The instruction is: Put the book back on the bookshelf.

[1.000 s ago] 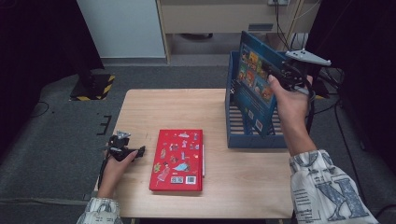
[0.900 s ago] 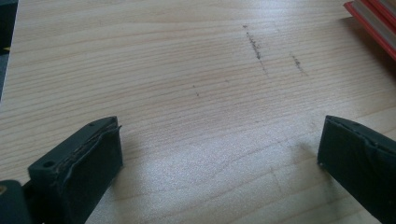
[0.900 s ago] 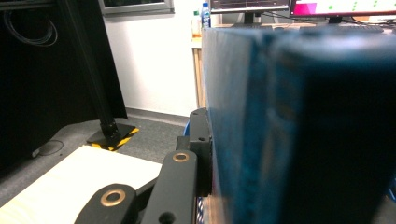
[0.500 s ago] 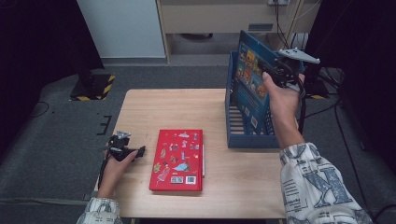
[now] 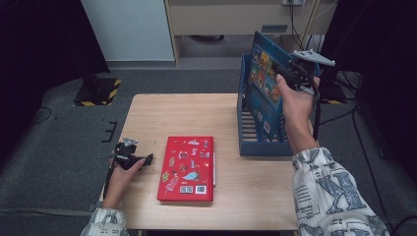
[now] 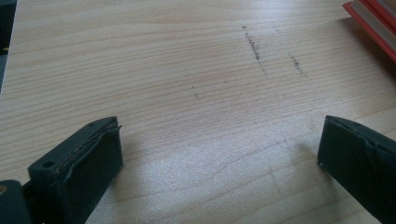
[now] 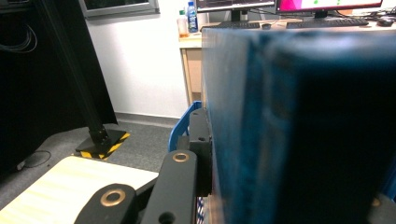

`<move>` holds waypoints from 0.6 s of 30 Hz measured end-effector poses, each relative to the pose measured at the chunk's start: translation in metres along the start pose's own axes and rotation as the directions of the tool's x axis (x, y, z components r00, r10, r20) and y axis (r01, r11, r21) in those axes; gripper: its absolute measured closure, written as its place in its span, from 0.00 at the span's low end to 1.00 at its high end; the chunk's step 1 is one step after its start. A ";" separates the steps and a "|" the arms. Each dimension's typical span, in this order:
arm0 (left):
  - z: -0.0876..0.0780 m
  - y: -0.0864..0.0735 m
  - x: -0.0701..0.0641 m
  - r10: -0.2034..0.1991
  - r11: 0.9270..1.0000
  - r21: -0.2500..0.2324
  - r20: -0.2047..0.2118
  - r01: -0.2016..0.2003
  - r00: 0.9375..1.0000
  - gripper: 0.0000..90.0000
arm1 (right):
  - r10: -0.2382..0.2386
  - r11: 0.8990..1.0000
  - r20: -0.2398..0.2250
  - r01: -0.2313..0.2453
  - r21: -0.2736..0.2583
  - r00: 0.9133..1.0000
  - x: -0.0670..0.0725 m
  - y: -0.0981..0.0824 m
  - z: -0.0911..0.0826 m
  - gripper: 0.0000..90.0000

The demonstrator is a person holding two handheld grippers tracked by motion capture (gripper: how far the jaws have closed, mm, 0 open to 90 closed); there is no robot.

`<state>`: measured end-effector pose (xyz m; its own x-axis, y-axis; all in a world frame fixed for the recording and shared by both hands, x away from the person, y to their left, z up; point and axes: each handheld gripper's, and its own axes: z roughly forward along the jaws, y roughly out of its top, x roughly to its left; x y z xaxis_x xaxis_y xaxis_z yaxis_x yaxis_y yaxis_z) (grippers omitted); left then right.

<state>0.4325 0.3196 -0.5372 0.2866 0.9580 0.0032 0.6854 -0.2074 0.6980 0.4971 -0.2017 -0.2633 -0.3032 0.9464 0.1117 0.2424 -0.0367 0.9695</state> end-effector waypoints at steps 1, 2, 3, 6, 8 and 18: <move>0.000 0.000 0.000 0.001 1.000 0.000 0.000 -0.001 1.000 0.00 | 0.000 1.000 0.003 0.000 -0.001 1.000 0.001 0.000 0.000 0.91; 0.000 0.000 0.000 0.001 1.000 0.000 0.000 -0.001 1.000 0.00 | -0.002 1.000 0.009 0.002 -0.002 1.000 0.001 0.000 0.000 0.91; 0.000 0.000 0.000 0.000 1.000 0.000 0.000 0.000 1.000 0.00 | -0.003 1.000 0.015 0.003 -0.002 1.000 0.002 0.001 0.001 0.91; 0.000 0.000 0.000 0.001 1.000 0.000 0.001 -0.001 1.000 0.00 | -0.015 1.000 0.021 0.015 -0.003 1.000 0.004 0.001 0.002 0.91; 0.000 0.000 0.000 0.001 1.000 0.000 0.001 -0.001 1.000 0.00 | -0.011 1.000 0.021 0.011 -0.001 1.000 0.006 0.001 0.004 0.91; 0.000 0.000 0.000 0.002 1.000 0.000 0.002 -0.002 1.000 0.00 | -0.012 1.000 0.024 0.012 -0.006 1.000 0.011 -0.002 0.009 0.91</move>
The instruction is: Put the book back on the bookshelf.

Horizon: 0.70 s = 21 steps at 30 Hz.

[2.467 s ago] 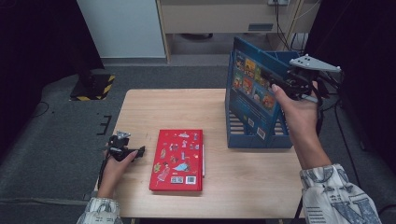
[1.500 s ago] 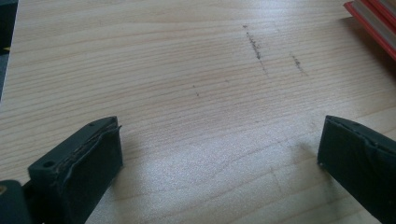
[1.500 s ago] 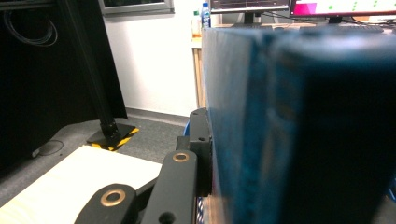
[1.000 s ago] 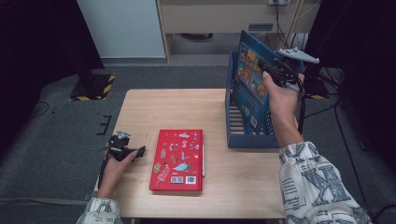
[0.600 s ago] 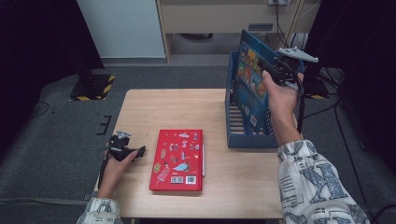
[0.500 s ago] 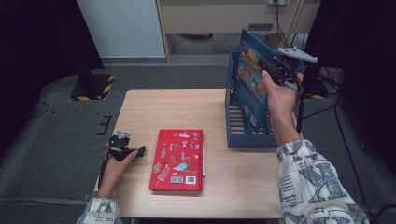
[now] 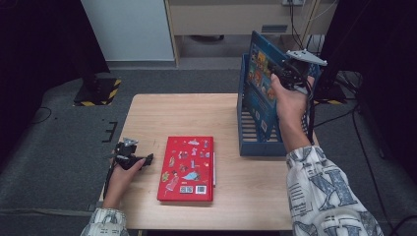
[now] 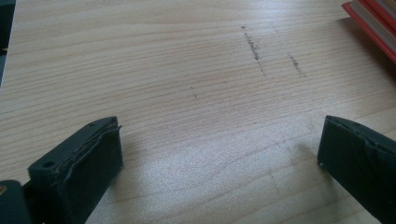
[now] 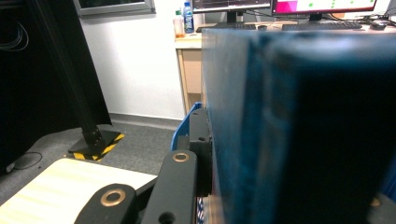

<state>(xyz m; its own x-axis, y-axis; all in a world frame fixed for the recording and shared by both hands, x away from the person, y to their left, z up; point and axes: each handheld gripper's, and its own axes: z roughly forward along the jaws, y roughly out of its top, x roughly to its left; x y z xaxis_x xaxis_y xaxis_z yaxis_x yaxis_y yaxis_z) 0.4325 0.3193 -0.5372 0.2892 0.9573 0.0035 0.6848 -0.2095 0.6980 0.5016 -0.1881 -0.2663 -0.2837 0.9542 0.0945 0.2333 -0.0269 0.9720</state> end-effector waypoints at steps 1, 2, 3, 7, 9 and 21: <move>0.000 0.000 0.000 0.000 1.000 0.000 0.000 0.000 1.000 0.00 | -0.004 1.000 0.002 0.004 -0.003 1.000 0.001 0.000 0.001 0.91; 0.000 0.000 0.000 0.000 1.000 0.000 0.000 0.000 1.000 0.00 | -0.003 1.000 0.004 0.003 -0.003 1.000 0.002 -0.001 0.001 0.91; 0.000 0.000 0.000 0.000 1.000 0.000 0.000 0.000 1.000 0.00 | -0.008 1.000 0.005 0.008 -0.005 1.000 0.002 -0.002 0.002 0.91; 0.000 0.000 0.000 0.001 1.000 0.000 0.001 -0.001 1.000 0.00 | -0.009 1.000 0.007 0.009 -0.002 1.000 0.003 -0.006 0.004 0.91; 0.000 0.000 0.000 0.002 1.000 0.000 0.002 -0.002 1.000 0.00 | -0.015 1.000 0.005 0.015 0.003 1.000 0.004 -0.008 0.006 0.91; 0.000 0.000 0.000 0.001 1.000 0.001 0.003 -0.001 1.000 0.00 | -0.006 1.000 0.015 0.006 0.000 1.000 0.003 -0.018 0.009 0.91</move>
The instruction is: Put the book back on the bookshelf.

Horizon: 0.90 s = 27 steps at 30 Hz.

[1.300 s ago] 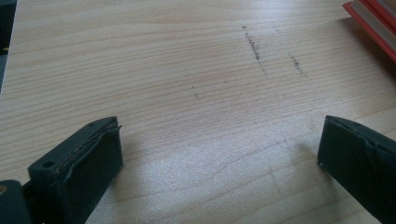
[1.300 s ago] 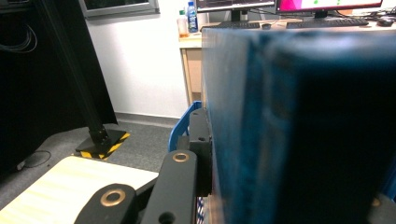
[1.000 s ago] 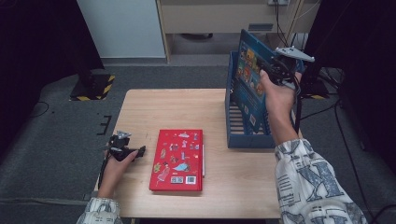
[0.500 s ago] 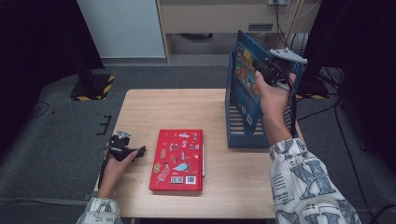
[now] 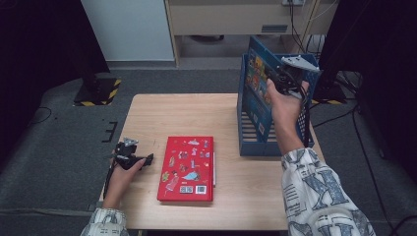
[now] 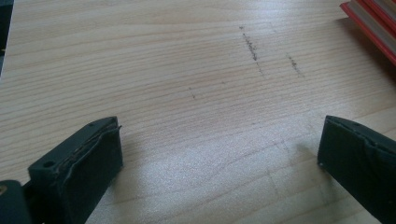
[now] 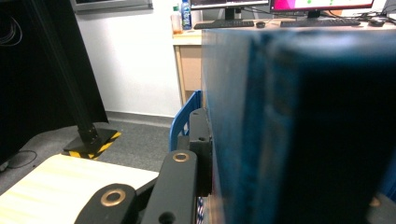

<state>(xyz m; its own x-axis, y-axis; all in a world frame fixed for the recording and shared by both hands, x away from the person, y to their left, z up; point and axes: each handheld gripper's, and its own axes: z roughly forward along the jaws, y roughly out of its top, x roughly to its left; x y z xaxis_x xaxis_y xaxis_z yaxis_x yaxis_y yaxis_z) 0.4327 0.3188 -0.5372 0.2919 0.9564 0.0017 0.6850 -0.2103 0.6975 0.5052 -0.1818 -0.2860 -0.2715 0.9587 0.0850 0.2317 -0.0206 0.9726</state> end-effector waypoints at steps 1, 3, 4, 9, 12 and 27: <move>0.000 0.000 0.000 0.000 1.000 0.000 0.000 0.000 1.000 0.00 | 0.001 1.000 0.001 -0.001 -0.001 1.000 0.000 0.000 0.000 0.91; 0.000 0.000 0.000 0.000 1.000 0.000 0.000 0.000 1.000 0.00 | 0.001 1.000 -0.005 -0.001 -0.001 1.000 0.001 0.000 0.000 0.91; 0.000 0.000 0.000 0.000 1.000 0.000 0.000 0.000 1.000 0.00 | 0.001 1.000 -0.005 -0.001 -0.001 1.000 0.002 0.000 -0.001 0.91; 0.000 0.000 0.000 -0.001 1.000 -0.001 -0.001 0.001 1.000 0.00 | 0.002 1.000 -0.014 -0.003 -0.008 1.000 0.005 0.004 0.000 0.91; 0.000 0.000 0.000 -0.001 1.000 -0.001 0.000 0.001 1.000 0.00 | 0.003 1.000 -0.010 -0.003 -0.008 1.000 0.005 0.004 0.002 0.91; 0.000 0.001 -0.001 0.005 1.000 0.002 0.004 -0.005 1.000 0.00 | -0.008 1.000 0.011 0.008 0.000 1.000 0.007 -0.018 0.018 0.91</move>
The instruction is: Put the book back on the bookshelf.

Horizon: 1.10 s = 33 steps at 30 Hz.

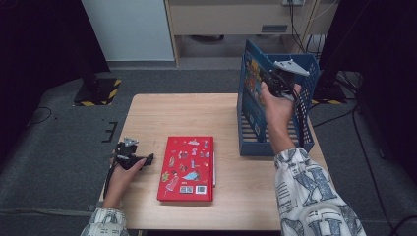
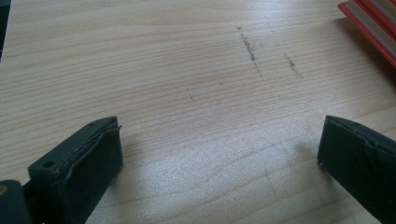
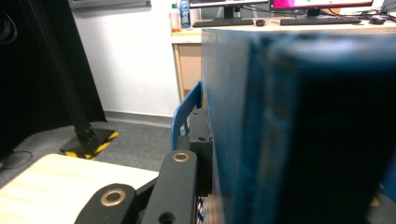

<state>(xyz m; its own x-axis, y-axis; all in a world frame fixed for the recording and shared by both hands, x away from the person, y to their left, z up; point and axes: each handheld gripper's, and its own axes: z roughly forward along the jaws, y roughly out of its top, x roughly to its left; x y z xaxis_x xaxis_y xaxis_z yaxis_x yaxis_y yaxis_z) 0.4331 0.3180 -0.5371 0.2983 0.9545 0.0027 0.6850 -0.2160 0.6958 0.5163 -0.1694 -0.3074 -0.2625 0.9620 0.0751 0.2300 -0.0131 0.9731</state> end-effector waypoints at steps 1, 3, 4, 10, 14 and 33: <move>0.000 0.000 0.000 0.001 1.000 0.000 0.000 -0.001 1.000 0.00 | -0.005 1.000 0.000 0.005 0.000 1.000 0.001 -0.002 0.001 0.91; 0.000 0.000 0.000 0.001 1.000 0.000 0.001 -0.001 1.000 0.00 | -0.018 1.000 0.005 0.018 -0.008 1.000 0.002 -0.007 0.002 0.91; 0.000 0.000 0.000 0.002 1.000 0.000 0.001 -0.002 1.000 0.00 | -0.020 1.000 0.006 0.020 -0.009 1.000 0.003 -0.008 0.002 0.91; 0.000 0.000 -0.001 0.003 1.000 0.001 0.002 -0.003 1.000 0.00 | -0.021 1.000 0.005 0.021 -0.020 1.000 0.004 -0.020 -0.002 0.91; 0.001 0.001 -0.001 0.005 1.000 0.001 0.003 -0.005 1.000 0.00 | -0.018 1.000 0.001 0.018 -0.018 1.000 0.004 -0.029 -0.003 0.91; 0.001 0.001 -0.002 0.008 1.000 0.000 0.006 -0.008 1.000 0.00 | -0.040 0.999 -0.023 0.041 0.034 0.999 0.009 -0.048 -0.021 0.88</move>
<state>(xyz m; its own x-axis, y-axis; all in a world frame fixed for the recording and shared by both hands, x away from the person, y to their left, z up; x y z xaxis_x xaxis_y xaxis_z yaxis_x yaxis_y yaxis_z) 0.4339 0.3161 -0.5371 0.3075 0.9515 0.0044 0.6828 -0.2239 0.6954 0.4837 -0.1658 -0.3487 -0.2929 0.9553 0.0408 0.2512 0.0357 0.9673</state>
